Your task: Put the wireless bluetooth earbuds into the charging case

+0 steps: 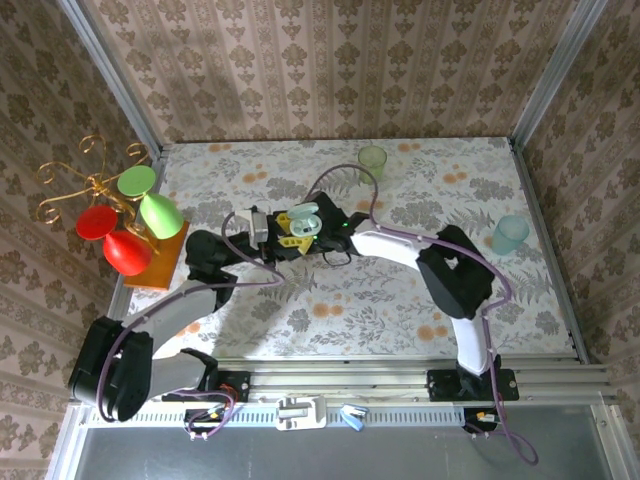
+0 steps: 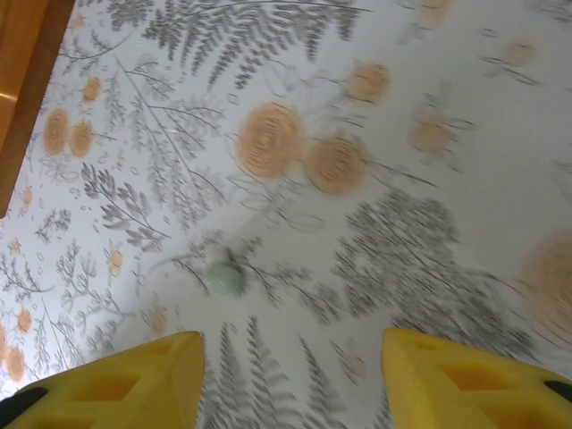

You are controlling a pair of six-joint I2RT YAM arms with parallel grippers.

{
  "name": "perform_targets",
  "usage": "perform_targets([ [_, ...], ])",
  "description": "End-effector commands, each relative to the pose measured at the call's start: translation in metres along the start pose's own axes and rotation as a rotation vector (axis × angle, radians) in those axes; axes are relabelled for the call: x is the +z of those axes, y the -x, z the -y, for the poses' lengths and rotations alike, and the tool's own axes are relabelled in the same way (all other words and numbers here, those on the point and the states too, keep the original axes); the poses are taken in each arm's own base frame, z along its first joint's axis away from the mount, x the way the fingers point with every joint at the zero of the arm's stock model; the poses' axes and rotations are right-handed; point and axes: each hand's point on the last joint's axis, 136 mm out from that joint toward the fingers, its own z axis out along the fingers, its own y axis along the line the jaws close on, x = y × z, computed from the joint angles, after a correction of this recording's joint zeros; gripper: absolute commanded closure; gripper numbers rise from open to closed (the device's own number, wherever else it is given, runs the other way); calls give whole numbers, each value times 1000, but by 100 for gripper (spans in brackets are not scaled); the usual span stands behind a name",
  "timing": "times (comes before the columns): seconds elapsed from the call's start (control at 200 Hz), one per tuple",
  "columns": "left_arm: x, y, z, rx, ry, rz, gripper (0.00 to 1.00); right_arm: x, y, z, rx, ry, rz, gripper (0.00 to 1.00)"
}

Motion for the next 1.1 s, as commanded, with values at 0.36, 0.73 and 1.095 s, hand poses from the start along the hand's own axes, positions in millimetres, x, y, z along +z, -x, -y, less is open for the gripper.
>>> perform_targets([
  [0.36, -10, 20, -8, 64, 77, 10, 70, 49, -26, -21, -159, -234, -151, 47],
  [0.73, -10, 16, -10, 61, 87, 2, 70, 72, -38, -23, -195, -291, -211, 56],
  [1.095, -11, 14, -10, 61, 89, -1, 70, 82, -41, -16, -210, -342, -244, 66],
])
